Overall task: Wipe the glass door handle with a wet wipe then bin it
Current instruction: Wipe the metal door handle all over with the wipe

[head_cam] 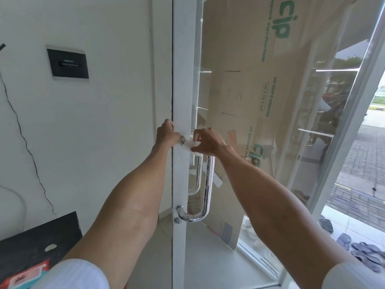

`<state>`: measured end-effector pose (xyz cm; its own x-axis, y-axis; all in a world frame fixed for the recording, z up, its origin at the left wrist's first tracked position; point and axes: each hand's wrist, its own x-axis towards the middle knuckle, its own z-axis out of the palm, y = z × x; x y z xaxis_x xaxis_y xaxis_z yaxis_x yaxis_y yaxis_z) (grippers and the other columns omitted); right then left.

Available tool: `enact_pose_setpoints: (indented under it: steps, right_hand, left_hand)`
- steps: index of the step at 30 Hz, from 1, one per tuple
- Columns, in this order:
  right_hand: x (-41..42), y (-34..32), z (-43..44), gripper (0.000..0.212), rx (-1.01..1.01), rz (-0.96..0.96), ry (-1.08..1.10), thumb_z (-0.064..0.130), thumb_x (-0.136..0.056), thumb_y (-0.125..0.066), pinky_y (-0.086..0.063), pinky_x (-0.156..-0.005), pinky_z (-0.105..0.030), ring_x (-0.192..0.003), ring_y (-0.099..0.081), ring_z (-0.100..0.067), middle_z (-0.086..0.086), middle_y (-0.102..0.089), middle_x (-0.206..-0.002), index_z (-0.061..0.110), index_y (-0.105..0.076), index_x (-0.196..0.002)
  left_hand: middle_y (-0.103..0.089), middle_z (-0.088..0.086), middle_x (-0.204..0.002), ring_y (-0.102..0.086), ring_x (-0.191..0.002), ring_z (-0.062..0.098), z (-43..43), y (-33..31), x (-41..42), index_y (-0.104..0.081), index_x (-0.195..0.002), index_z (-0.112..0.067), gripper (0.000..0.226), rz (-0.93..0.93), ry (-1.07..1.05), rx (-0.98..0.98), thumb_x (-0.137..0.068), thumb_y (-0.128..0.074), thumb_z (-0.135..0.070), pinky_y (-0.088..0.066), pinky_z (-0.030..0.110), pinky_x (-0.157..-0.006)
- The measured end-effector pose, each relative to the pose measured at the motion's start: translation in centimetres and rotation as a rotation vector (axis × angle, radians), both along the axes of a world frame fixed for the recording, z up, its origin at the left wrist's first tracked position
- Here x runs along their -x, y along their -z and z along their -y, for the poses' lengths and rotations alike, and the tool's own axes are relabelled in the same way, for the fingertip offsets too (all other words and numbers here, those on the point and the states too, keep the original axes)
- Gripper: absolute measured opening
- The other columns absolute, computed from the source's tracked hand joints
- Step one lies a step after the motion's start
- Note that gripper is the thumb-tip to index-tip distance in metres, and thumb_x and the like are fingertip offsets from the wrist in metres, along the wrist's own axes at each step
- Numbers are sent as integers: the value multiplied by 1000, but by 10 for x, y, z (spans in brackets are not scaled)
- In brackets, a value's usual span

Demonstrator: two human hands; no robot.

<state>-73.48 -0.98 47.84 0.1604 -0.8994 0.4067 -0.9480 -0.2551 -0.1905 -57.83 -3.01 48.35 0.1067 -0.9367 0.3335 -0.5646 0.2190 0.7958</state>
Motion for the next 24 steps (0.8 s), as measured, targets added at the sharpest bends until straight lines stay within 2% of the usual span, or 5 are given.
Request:
enact_pose_setpoints:
  steps: [8,14,16,19,24]
  right_hand:
    - [-29,5,11,34,42,-72,2,30,-81,-68,-53,-82,-36,-97,-65,-29,-10,-71,-107,16,-70,-111]
    - [-38,19,23,24,100,-110,-3,29,-86,-67,-49,-94,-41,-96,-66,-33,-12,-73,-96,12,-70,-103]
    - [-30,20,21,25,119,-100,-34,24,-84,-69,-50,-93,-40,-97,-66,-32,-12,-74,-97,15,-72,-106]
    - [-9,18,15,37,121,-35,-82,26,-79,-73,-53,-89,-40,-96,-67,-31,-12,-74,-103,19,-71,-116]
    - [19,14,11,45,79,38,-56,37,-73,-77,-55,-87,-39,-97,-69,-25,-5,-74,-109,21,-72,-114]
  left_hand:
    - [-59,11,-128,-55,-119,27,1,-4,-1,-44,-139,-8,60,-13,-17,-30,-81,-57,-5,-48,30,-97]
    - [-63,11,-102,-59,-106,27,2,-5,0,-66,-108,-11,35,5,-22,-25,-77,-54,-3,-47,25,-90]
    - [-61,10,-96,-57,-97,26,1,-6,0,-64,-90,-19,26,8,-7,-30,-73,-52,-4,-43,22,-85]
    - [-62,8,-101,-57,-100,25,2,-8,0,-66,-108,-10,35,8,-17,-29,-77,-52,-4,-39,18,-83]
    - [-55,3,-89,-49,-86,21,1,-7,3,-56,-76,-22,20,25,-51,-7,-77,-51,-3,-38,18,-80]
